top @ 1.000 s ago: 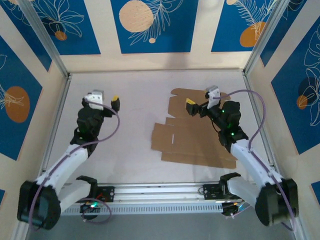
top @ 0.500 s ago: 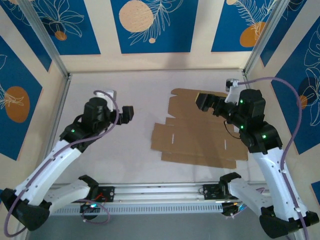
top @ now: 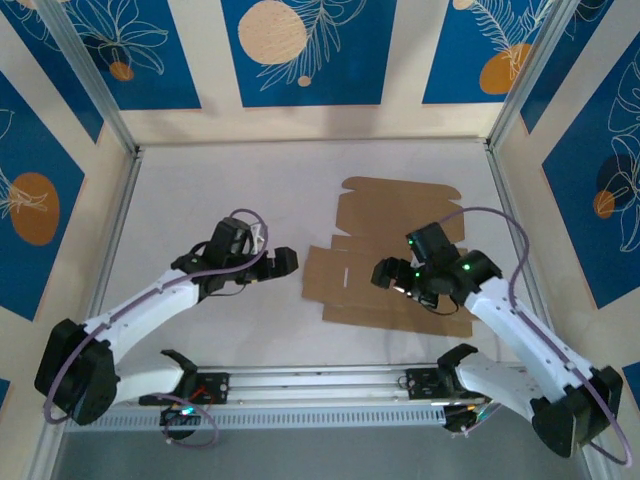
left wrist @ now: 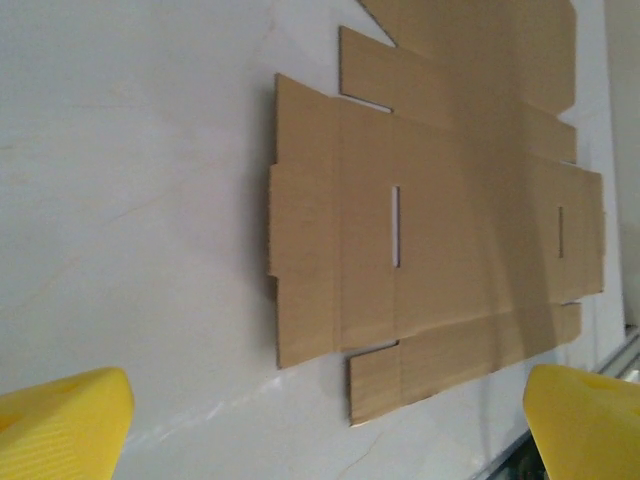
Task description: Fold the paper box
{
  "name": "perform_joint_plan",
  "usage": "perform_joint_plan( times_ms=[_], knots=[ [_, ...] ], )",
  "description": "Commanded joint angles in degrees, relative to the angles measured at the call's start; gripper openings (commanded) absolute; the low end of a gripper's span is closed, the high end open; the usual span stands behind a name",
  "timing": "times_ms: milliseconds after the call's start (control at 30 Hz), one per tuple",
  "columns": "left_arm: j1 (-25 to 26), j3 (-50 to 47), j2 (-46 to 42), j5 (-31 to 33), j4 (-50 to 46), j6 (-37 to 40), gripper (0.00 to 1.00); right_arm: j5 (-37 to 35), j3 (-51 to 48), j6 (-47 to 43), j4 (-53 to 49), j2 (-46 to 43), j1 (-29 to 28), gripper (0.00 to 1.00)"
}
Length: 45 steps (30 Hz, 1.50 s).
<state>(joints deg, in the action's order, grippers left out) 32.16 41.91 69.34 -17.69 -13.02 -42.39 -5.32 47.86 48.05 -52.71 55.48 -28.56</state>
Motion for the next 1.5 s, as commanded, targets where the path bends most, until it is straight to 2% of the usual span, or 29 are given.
perform_joint_plan(
  times_ms=[0, 33, 100, 200, 233, 333, 433, 533, 667, 800, 900, 1033, 1133, 1300, 1467],
  knots=[
    [0.26, -1.30, 5.25, -3.84, 11.12, -2.42, 0.99, 6.88, -5.11, -4.36, 11.50, -1.12, 0.18, 0.82],
    [0.11, -1.15, 6.98, -3.83, 11.91, -2.23, 0.98, 7.19, -6.04, -3.82, 12.32, -1.11, 1.74, 0.79],
    [-0.08, -0.75, 10.71, -4.60, 14.28, -1.49, 0.95, 10.24, -6.76, -4.90, 13.02, 0.93, 8.39, 0.67],
    [-0.51, 1.32, 17.25, -6.07, 17.41, -0.84, 0.90, 14.38, -7.24, -8.65, 15.37, 5.58, 17.91, 0.35],
    [-0.60, 3.06, 19.99, -6.98, 17.51, -0.21, 0.89, 16.24, -7.28, -9.46, 16.61, 7.77, 19.87, 0.32],
    [-0.86, 7.34, 26.69, -10.05, 16.70, 1.25, 0.83, 19.61, -6.95, -10.29, 19.34, 13.24, 21.38, 0.32],
    [-1.10, 9.46, 30.16, -10.77, 15.88, 1.96, 0.79, 19.45, -6.31, -10.65, 20.78, 17.65, 21.37, 0.32],
    [-1.25, 10.74, 32.70, -10.37, 15.66, 2.31, 0.76, 18.98, -6.95, -9.51, 23.33, 19.49, 21.22, 0.38],
    [-1.25, 13.24, 38.42, -14.68, 17.47, 1.73, 0.67, 17.30, -7.71, -8.48, 25.67, 20.75, 20.96, 0.39],
    [-1.38, 13.36, 39.99, -18.13, 20.01, 0.04, 0.57, 17.85, -7.53, -7.51, 26.66, 22.97, 20.89, 0.38],
    [-1.51, 12.59, 39.16, -19.93, 20.91, -1.83, 0.48, 18.03, -6.52, -7.74, 26.03, 25.08, 19.62, 0.38],
    [-1.55, 11.62, 40.23, -21.39, 23.70, -5.33, 0.25, 17.36, -3.85, -7.72, 25.22, 27.08, 17.26, 0.37],
    [-1.70, 10.40, 42.06, -24.01, 30.26, -10.97, 0.14, 19.00, -1.41, -6.19, 25.88, 28.69, 15.48, 0.37],
    [-2.07, 13.83, 40.73, -21.68, 20.53, -6.30, 0.02, 16.65, 5.21, -6.41, 19.78, 31.04, 14.05, 0.38],
    [-4.83, 17.60, 38.59, -20.63, 10.36, -0.88, 0.00, 10.63, 11.39, -11.94, 12.33, 31.45, 13.09, 0.55]
  ],
)
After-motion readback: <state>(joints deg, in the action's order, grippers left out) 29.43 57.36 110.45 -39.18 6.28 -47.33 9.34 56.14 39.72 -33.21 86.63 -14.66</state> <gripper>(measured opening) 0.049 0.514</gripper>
